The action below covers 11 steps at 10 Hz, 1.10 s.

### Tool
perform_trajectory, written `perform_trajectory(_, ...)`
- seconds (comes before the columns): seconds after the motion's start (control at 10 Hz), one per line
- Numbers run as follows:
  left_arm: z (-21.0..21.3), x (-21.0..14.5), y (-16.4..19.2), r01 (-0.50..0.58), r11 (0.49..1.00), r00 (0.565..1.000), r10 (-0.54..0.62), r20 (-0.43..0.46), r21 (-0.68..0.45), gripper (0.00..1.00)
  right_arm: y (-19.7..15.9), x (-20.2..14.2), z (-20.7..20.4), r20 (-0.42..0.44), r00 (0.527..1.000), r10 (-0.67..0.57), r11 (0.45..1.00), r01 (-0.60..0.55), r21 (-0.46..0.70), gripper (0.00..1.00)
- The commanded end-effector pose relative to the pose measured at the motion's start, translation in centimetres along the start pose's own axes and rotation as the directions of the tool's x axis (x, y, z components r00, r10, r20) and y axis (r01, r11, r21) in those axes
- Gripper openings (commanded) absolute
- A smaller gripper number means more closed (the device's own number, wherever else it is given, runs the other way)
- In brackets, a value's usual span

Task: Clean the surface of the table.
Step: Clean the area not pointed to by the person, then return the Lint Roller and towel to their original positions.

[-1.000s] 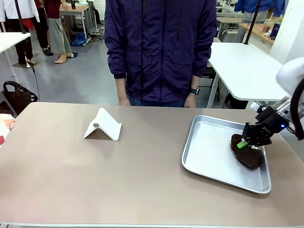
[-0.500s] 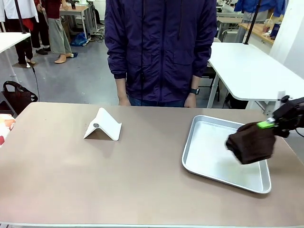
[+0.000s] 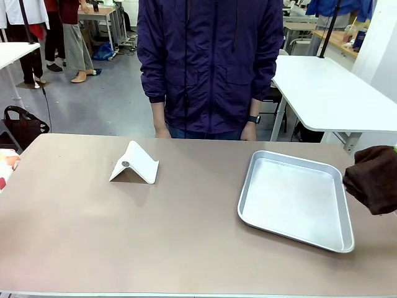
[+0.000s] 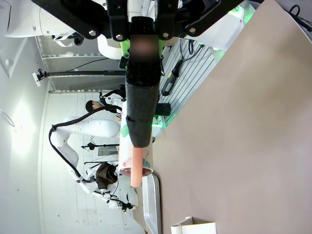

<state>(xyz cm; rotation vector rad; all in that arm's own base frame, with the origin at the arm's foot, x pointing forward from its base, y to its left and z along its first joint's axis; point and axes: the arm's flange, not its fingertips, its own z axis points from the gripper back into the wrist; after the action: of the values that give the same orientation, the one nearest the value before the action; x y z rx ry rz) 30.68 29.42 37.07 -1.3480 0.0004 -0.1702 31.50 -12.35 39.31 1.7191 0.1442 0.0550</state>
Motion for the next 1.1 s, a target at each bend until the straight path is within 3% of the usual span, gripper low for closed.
perform_trajectory(0.0,-0.2,-0.3,-0.4,-0.009,1.0,1.0,0.009,0.003,-0.002,0.19,1.1,-1.7,2.0,0.052,0.996,0.078,0.996,-0.08,0.035,0.07)
perform_trajectory(0.3,-0.2,-0.3,-0.4,-0.009,1.0,1.0,0.009,0.003,-0.002,0.19,0.6,-0.3,1.3,0.055,0.996,0.067,0.998,-0.067,0.005,0.07)
perform_trajectory(1.0,-0.2,-0.3,-0.4,-0.009,1.0,1.0,0.009,0.003,-0.002,0.19,-0.1,-1.2,1.2,0.052,0.998,0.033,0.999,-0.033,0.016,0.07)
